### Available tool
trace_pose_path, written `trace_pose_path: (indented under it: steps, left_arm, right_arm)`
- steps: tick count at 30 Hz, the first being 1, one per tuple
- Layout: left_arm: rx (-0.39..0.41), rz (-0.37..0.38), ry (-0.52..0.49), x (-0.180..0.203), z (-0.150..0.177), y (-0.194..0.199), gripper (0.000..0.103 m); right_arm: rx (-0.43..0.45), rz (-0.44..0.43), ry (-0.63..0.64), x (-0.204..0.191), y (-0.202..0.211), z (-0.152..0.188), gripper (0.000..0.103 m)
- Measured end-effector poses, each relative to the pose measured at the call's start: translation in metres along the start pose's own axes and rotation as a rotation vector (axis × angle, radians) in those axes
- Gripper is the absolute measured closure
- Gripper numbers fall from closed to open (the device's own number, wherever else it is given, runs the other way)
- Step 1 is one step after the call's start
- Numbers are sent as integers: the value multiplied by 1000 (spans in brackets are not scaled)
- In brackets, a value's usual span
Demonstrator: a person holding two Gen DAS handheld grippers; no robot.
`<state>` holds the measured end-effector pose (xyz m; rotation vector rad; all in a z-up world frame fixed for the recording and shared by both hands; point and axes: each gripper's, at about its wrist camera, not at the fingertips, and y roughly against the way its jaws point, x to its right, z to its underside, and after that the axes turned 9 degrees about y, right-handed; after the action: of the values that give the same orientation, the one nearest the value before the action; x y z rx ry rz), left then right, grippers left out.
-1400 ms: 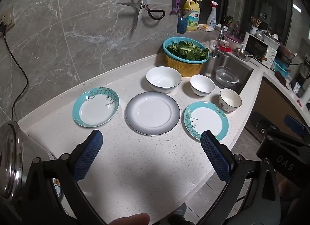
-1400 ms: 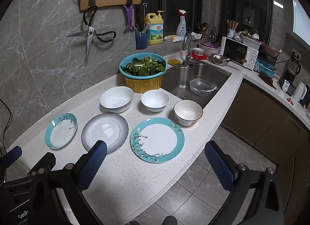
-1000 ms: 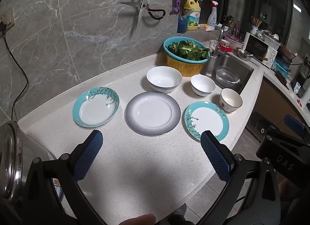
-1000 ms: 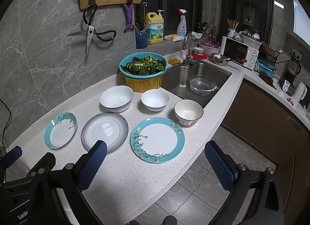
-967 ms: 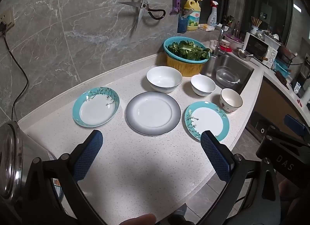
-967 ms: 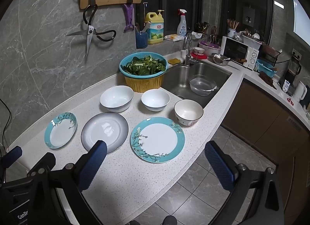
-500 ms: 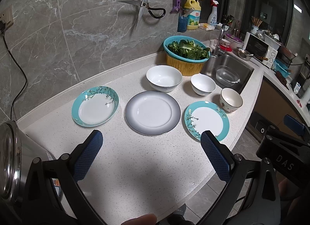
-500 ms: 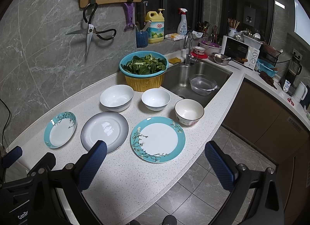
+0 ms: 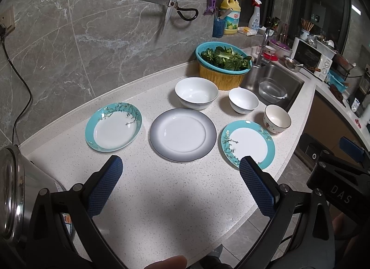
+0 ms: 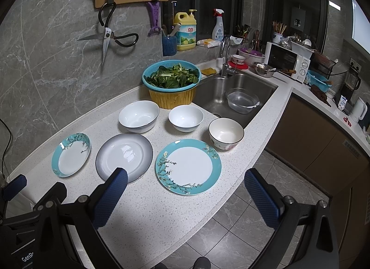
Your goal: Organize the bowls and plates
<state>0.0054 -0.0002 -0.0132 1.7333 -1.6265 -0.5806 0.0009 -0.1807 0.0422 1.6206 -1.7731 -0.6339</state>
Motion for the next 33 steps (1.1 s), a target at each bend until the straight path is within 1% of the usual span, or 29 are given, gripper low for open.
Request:
trace_pose_path:
  steps: [9,10,12,33]
  left_arm:
    - [-1,0,-1,0,0,0,1]
    - [-1,0,-1,0,-1,1,1]
    - [0,0,0,0,4,3,1]
    - [-4,-1,-1,0,3,3,1]
  right_arm:
    - [-3,0,0,1,2,-3,0]
    - [-3,0,0,-1,-7,2,0]
    - [-3,0,0,-1,-7,1,0]
    - [-8,1,1,-1,-7,-3,0]
